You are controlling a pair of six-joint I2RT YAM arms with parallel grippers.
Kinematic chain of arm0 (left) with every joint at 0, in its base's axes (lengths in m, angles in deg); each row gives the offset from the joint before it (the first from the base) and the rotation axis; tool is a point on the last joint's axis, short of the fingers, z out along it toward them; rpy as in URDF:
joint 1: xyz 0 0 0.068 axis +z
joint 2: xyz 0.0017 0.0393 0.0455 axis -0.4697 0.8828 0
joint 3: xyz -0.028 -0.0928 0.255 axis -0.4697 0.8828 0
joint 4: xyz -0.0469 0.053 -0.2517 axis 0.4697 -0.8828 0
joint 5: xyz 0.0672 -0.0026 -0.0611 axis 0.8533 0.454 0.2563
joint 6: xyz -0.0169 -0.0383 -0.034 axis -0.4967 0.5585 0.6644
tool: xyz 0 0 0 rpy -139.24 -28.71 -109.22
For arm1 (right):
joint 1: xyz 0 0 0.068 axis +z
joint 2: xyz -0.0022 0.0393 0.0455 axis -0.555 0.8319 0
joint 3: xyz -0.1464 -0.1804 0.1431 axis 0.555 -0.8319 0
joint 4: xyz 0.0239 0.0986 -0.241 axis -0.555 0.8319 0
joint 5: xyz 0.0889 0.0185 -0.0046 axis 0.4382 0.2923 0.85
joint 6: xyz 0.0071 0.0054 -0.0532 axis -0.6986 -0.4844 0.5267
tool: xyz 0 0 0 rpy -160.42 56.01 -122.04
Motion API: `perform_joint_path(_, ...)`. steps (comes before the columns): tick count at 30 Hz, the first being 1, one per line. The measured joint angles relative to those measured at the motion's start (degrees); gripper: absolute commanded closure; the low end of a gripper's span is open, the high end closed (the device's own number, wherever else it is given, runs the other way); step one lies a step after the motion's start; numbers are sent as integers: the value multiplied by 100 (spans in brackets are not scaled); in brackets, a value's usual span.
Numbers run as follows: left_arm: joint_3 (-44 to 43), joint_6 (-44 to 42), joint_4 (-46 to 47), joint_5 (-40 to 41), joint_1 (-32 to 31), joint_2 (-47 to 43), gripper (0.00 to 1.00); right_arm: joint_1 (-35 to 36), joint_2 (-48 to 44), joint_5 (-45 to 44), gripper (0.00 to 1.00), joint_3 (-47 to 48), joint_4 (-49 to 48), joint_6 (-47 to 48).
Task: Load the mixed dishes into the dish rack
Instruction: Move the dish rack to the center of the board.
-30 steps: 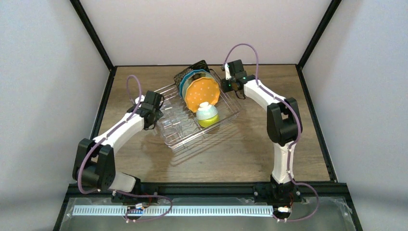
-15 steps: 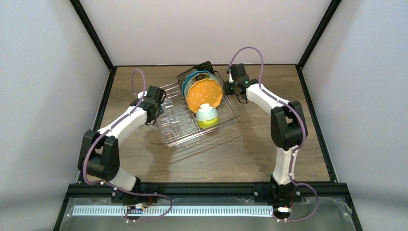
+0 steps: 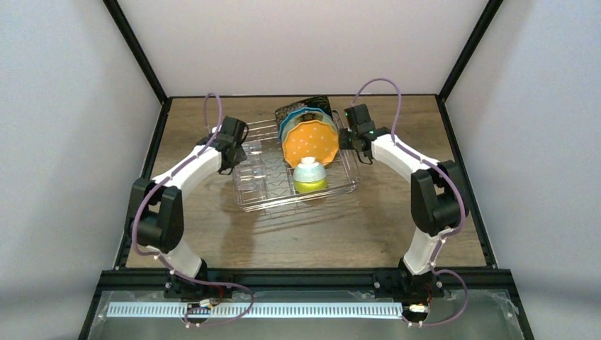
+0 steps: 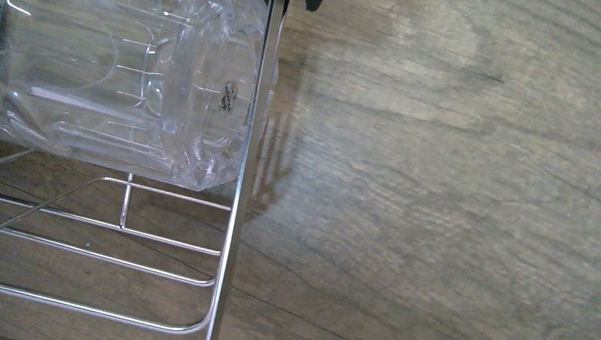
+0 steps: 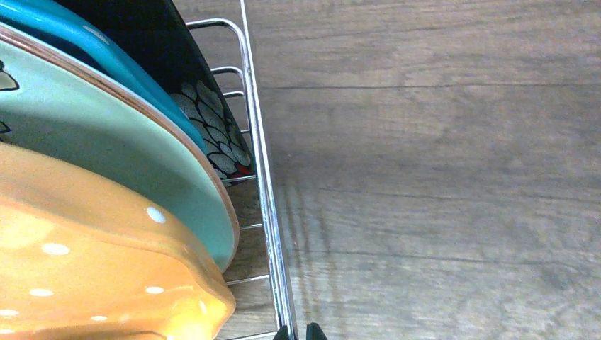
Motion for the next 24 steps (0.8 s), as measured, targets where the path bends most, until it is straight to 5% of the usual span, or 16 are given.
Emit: perform_joint_path(24,-1027,-776,20,-614,79,868,97,-74,-380,-616,99,-367,332,-341)
